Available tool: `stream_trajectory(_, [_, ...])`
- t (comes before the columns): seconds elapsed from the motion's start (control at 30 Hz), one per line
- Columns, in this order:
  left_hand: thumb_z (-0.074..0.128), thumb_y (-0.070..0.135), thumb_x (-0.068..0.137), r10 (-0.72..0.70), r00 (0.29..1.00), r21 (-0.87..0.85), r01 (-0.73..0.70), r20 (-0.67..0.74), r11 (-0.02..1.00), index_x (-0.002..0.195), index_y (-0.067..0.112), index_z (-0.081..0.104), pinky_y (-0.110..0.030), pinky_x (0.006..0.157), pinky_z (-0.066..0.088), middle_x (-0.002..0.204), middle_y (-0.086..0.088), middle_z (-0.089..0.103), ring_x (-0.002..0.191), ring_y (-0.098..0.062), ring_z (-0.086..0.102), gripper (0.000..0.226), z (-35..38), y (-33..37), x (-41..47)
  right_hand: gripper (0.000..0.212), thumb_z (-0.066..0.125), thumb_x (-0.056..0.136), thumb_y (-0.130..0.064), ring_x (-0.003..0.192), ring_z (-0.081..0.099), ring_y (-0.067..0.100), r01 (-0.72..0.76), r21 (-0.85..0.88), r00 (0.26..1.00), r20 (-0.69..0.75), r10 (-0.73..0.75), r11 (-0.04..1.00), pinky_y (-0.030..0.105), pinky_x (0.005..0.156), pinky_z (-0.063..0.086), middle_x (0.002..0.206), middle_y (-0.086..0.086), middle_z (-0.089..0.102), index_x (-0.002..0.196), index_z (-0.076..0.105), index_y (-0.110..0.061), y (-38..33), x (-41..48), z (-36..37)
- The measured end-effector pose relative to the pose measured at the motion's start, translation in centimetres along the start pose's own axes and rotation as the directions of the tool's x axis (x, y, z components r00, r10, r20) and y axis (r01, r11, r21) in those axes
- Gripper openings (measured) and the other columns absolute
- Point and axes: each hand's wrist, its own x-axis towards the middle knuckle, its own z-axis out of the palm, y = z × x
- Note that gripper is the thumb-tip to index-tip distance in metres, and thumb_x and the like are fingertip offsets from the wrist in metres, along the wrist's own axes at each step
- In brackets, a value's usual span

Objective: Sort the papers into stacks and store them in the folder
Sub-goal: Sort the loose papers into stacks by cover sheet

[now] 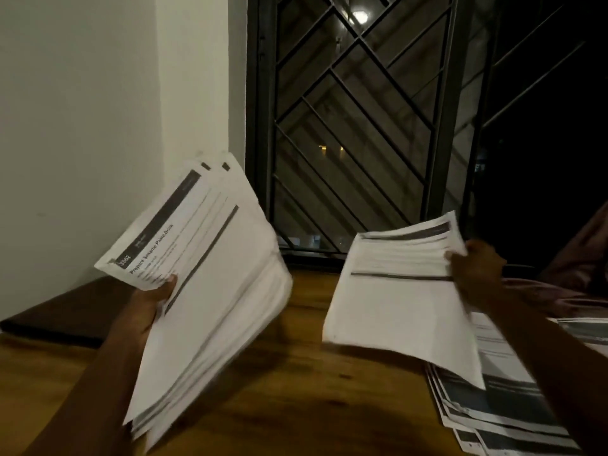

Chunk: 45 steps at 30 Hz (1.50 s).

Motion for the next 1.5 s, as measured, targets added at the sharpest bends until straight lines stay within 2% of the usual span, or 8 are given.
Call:
stream_trajectory(0.1, [0.085, 0.033, 0.069, -0.064, 0.998, 0.081, 0.062, 0.020, 0.995, 0.127, 0.013, 0.059, -0.023, 0.063, 0.060, 0.090, 0.004, 0.077, 0.073, -0.006, 0.073, 0.067, 0.6, -0.4, 0.3, 0.029, 0.068, 0.086, -0.015, 0.101, 0.061, 0.034, 0.011, -0.109, 0.976, 0.217, 0.013, 0.994, 0.035, 0.082, 0.047, 0.108, 0.022, 0.065, 0.108, 0.062, 0.004, 0.7, -2.4, 3.2])
stream_trajectory(0.17, [0.061, 0.014, 0.092, -0.066, 0.995, 0.076, 0.061, 0.076, 0.995, 0.124, 0.015, 0.061, -0.029, 0.070, 0.061, 0.108, -0.005, 0.074, 0.082, -0.013, 0.073, 0.031, 1.2, -0.9, 0.0, 0.026, 0.067, 0.086, -0.013, 0.096, 0.060, 0.028, 0.067, -0.155, 0.943, 0.334, -0.012, 0.986, 0.027, 0.069, 0.037, 0.101, 0.018, 0.064, 0.103, 0.062, 0.006, 0.9, -5.0, 5.8])
stream_trajectory(0.33, [0.047, 0.000, 0.096, -0.079, 0.985, 0.101, 0.064, 0.152, 0.993, 0.136, 0.014, 0.054, -0.044, 0.096, 0.051, 0.133, -0.013, 0.061, 0.121, -0.030, 0.060, 0.043, 1.7, -1.5, -0.3, 0.026, 0.063, 0.088, -0.011, 0.082, 0.066, 0.031, -0.042, -0.088, 0.888, 0.454, 0.078, 0.995, 0.036, 0.064, 0.056, 0.104, 0.018, 0.066, 0.111, 0.057, 0.000, 1.6, -8.6, 10.7])
stream_trajectory(0.63, [0.062, 0.005, 0.081, -0.168, 0.951, 0.136, 0.137, 0.258, 0.981, 0.140, 0.011, 0.048, -0.065, 0.110, 0.029, 0.138, -0.020, 0.055, 0.127, -0.043, 0.052, 0.061, 1.6, -2.2, -0.1, 0.028, 0.066, 0.087, -0.018, 0.106, 0.061, 0.029, 0.059, -0.155, 0.885, 0.464, 0.020, 0.986, 0.036, 0.083, 0.052, 0.115, 0.011, 0.064, 0.110, 0.057, -0.005, 2.1, -8.9, 10.7])
stream_trajectory(0.9, [0.053, -0.005, 0.090, -0.207, 0.944, 0.202, 0.157, 0.256, 0.967, 0.136, 0.009, 0.051, -0.056, 0.090, 0.051, 0.131, -0.021, 0.061, 0.118, -0.044, 0.058, 0.048, 2.1, -2.5, -0.2, 0.034, 0.069, 0.084, -0.014, 0.102, 0.061, 0.027, 0.157, -0.218, 0.905, 0.421, -0.052, 0.963, 0.029, 0.070, 0.049, 0.114, 0.011, 0.061, 0.110, 0.050, -0.004, 2.1, -10.8, 10.4])
stream_trajectory(1.03, [0.043, -0.008, 0.095, -0.194, 0.962, 0.182, 0.160, 0.194, 0.970, 0.137, 0.005, 0.049, -0.055, 0.087, 0.052, 0.131, -0.024, 0.059, 0.118, -0.047, 0.056, 0.045, 2.4, -2.5, 0.0, 0.042, 0.069, 0.082, -0.021, 0.111, 0.052, 0.029, 0.250, -0.190, 0.939, 0.287, -0.190, 0.949, 0.034, 0.086, 0.044, 0.121, 0.012, 0.054, 0.117, 0.051, -0.007, 1.5, -11.2, 9.7])
stream_trajectory(1.27, [0.074, -0.001, 0.073, -0.195, 0.965, 0.177, 0.163, 0.177, 0.971, 0.138, 0.007, 0.048, -0.063, 0.091, 0.047, 0.133, -0.025, 0.057, 0.119, -0.049, 0.055, 0.071, 2.7, -2.0, -0.8, 0.024, 0.049, 0.098, -0.032, 0.094, 0.069, 0.013, -0.266, 0.422, 0.609, 0.771, -0.189, 0.866, 0.022, 0.074, 0.054, 0.105, -0.004, 0.072, 0.109, 0.067, -0.020, -3.5, -14.4, 6.1])
stream_trajectory(1.5, [0.042, -0.003, 0.097, -0.247, 0.942, 0.109, 0.227, 0.226, 0.968, 0.133, 0.006, 0.052, -0.069, 0.088, 0.045, 0.129, -0.027, 0.059, 0.116, -0.049, 0.057, 0.038, 2.6, -2.0, -1.3, 0.021, 0.078, 0.076, -0.016, 0.089, 0.071, 0.021, -0.333, 0.462, 0.743, 0.665, -0.073, 0.822, 0.037, 0.080, 0.057, 0.099, 0.003, 0.074, 0.096, 0.070, -0.015, -2.5, -14.6, 6.4])
